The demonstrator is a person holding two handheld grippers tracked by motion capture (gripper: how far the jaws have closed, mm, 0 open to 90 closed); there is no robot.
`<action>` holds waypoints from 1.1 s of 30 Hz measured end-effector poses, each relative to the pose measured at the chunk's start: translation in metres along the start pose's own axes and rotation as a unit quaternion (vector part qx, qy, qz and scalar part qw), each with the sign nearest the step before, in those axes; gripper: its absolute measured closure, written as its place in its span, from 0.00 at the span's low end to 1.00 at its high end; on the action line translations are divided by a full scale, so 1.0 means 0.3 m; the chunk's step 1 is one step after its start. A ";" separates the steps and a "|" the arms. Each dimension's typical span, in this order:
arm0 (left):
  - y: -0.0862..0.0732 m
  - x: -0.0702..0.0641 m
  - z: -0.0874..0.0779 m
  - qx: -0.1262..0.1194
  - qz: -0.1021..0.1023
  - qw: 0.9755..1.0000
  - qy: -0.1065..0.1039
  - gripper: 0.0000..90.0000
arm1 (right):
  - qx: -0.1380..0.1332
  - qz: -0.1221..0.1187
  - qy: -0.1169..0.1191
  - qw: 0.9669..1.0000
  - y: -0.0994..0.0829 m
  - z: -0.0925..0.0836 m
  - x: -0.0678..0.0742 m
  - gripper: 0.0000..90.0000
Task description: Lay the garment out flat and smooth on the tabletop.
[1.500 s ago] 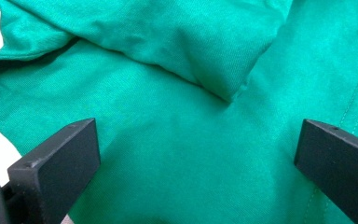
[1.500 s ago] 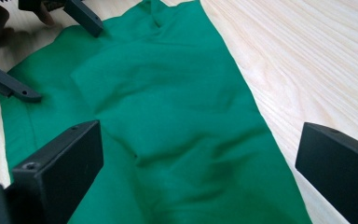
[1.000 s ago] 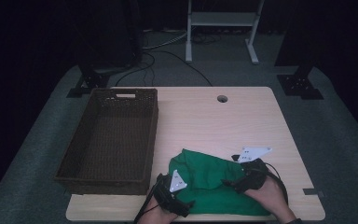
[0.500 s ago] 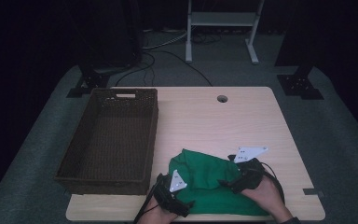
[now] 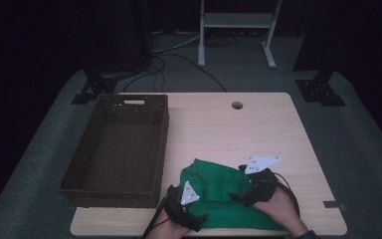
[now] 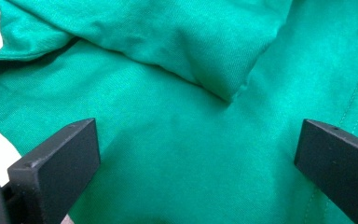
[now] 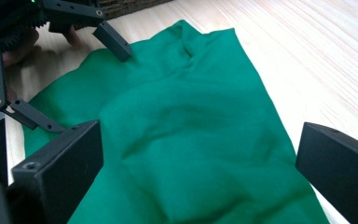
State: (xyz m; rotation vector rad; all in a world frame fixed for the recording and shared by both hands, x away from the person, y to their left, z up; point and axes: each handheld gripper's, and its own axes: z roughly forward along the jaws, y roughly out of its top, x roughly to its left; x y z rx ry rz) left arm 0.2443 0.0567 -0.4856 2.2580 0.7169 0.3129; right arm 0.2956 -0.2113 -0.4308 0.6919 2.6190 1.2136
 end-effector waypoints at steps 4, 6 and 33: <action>0.000 0.000 0.000 0.000 0.000 1.000 0.000 0.00 | 0.001 -0.006 0.005 1.000 0.013 0.013 0.011 0.00; 0.000 0.000 0.000 0.000 0.000 1.000 0.000 0.00 | 0.001 -0.009 0.007 1.000 0.019 0.019 0.015 0.00; 0.000 0.000 0.000 0.000 0.000 1.000 0.000 0.00 | 0.010 -0.039 0.041 0.998 0.068 0.095 0.066 0.27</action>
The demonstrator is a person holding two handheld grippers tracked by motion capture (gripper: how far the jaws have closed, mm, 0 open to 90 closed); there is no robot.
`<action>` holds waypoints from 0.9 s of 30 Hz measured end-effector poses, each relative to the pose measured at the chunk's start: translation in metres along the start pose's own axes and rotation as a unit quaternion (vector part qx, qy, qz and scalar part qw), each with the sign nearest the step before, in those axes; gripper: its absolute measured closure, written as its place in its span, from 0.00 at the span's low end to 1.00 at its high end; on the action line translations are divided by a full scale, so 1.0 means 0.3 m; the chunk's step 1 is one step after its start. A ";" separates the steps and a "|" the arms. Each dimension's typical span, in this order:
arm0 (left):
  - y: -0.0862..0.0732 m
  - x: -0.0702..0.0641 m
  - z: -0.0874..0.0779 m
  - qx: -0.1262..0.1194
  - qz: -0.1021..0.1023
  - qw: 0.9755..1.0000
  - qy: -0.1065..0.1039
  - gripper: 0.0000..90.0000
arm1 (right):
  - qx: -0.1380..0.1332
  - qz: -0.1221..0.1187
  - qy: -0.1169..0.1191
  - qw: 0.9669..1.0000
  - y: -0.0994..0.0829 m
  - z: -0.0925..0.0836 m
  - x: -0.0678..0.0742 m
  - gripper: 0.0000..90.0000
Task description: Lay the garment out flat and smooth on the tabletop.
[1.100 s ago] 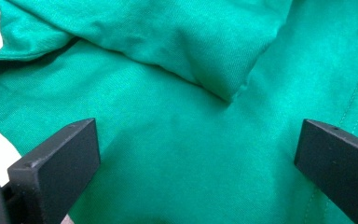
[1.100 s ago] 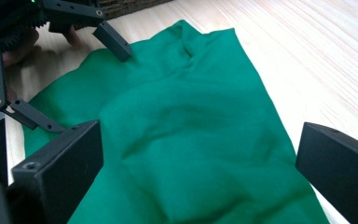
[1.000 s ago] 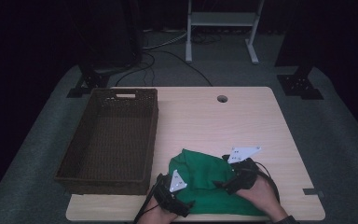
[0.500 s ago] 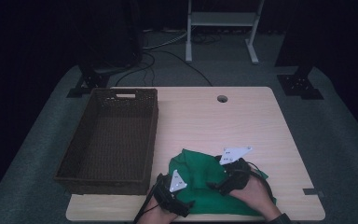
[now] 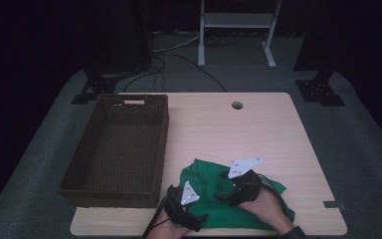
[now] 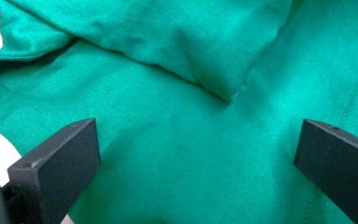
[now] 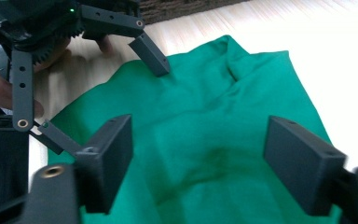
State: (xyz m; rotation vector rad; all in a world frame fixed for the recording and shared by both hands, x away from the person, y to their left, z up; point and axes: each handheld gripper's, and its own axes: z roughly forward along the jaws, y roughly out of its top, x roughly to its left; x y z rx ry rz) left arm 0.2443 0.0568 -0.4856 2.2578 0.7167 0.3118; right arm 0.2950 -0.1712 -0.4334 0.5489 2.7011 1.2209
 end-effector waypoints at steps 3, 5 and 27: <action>0.000 0.000 0.000 0.000 0.000 1.000 0.000 0.00 | 0.001 -0.002 0.005 1.000 0.002 0.004 0.001 0.30; 0.000 0.000 0.000 0.000 0.000 1.000 0.000 0.00 | 0.002 -0.005 0.011 1.000 0.003 0.007 0.004 0.35; 0.000 0.000 0.000 0.000 0.000 1.000 0.000 0.00 | 0.021 -0.028 0.031 0.999 0.013 0.053 0.036 0.48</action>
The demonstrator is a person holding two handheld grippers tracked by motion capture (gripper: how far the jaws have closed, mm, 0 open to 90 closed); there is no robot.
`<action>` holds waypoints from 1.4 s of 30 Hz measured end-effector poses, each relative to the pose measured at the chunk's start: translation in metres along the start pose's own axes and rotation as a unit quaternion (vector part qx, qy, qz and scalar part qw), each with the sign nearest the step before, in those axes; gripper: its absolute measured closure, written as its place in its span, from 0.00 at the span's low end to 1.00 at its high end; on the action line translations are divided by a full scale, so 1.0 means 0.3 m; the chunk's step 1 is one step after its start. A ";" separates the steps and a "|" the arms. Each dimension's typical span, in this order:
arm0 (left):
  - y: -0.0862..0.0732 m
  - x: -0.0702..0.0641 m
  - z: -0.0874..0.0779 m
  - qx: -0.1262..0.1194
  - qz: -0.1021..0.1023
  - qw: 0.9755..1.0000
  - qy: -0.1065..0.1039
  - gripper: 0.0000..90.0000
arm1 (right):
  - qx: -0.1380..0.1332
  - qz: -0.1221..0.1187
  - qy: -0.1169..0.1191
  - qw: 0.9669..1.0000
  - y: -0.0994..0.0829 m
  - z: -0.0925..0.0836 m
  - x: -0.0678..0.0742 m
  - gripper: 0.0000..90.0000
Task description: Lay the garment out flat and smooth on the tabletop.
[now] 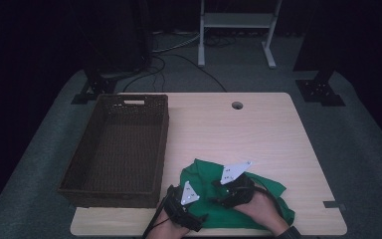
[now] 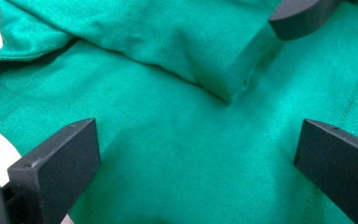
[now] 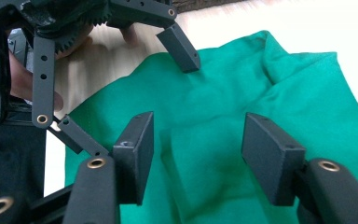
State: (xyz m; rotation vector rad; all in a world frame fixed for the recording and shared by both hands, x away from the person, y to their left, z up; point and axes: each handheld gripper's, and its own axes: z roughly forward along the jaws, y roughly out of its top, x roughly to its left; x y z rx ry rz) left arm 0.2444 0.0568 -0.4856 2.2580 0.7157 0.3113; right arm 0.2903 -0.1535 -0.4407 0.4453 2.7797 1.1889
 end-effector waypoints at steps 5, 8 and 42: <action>0.000 0.000 0.000 0.000 0.000 1.000 0.000 0.00 | 0.003 -0.003 0.002 1.000 0.003 0.009 0.005 0.51; 0.000 0.000 0.000 0.000 0.000 1.000 0.000 0.00 | 0.007 -0.005 0.002 1.000 0.004 0.015 0.008 0.53; 0.000 0.000 0.000 0.000 0.000 1.000 0.000 0.00 | 0.038 -0.040 -0.041 0.998 -0.025 0.107 0.055 0.63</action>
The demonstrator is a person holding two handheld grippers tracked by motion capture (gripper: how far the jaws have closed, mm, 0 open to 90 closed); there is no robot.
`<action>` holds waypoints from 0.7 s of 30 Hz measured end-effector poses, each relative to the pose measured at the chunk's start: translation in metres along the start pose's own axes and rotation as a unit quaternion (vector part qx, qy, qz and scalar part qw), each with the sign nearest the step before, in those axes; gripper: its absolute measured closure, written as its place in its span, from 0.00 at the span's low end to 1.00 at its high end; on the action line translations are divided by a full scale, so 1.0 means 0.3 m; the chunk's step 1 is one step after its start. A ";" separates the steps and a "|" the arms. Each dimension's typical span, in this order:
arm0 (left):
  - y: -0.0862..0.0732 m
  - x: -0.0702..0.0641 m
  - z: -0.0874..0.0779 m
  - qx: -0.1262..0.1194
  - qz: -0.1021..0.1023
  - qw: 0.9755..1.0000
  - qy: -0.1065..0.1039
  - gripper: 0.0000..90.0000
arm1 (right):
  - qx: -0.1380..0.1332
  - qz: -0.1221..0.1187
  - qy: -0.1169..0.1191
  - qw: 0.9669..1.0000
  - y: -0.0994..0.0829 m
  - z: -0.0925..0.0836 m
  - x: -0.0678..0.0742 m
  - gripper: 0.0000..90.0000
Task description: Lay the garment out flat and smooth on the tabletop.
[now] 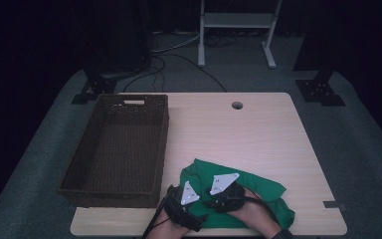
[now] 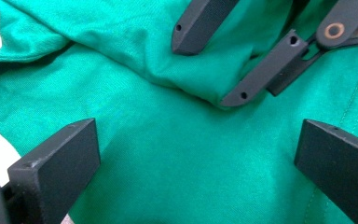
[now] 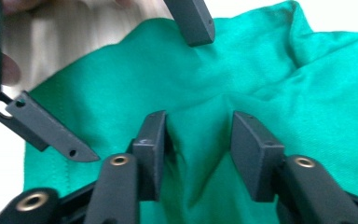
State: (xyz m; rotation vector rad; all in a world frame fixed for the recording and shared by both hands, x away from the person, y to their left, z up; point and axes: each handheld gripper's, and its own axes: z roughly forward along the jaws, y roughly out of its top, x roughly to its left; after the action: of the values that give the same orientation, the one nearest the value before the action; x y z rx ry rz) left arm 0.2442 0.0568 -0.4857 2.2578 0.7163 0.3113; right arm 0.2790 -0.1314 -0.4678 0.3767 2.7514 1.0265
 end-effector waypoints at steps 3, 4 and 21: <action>0.000 0.000 0.000 0.000 0.000 1.000 0.000 0.00 | 0.001 -0.012 -0.021 1.000 0.000 0.000 0.011 0.76; 0.000 0.000 0.000 0.000 0.000 1.000 0.000 0.00 | 0.000 -0.012 -0.023 1.000 0.000 -0.001 0.011 0.78; 0.000 0.000 0.000 -0.001 0.000 1.000 0.000 0.00 | -0.014 0.071 0.038 0.997 -0.002 -0.032 -0.061 0.93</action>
State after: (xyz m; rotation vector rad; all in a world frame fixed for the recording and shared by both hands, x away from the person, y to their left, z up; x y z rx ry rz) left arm 0.2443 0.0568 -0.4857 2.2559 0.7172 0.3124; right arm 0.2940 -0.1432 -0.4595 0.5468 2.8069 1.1348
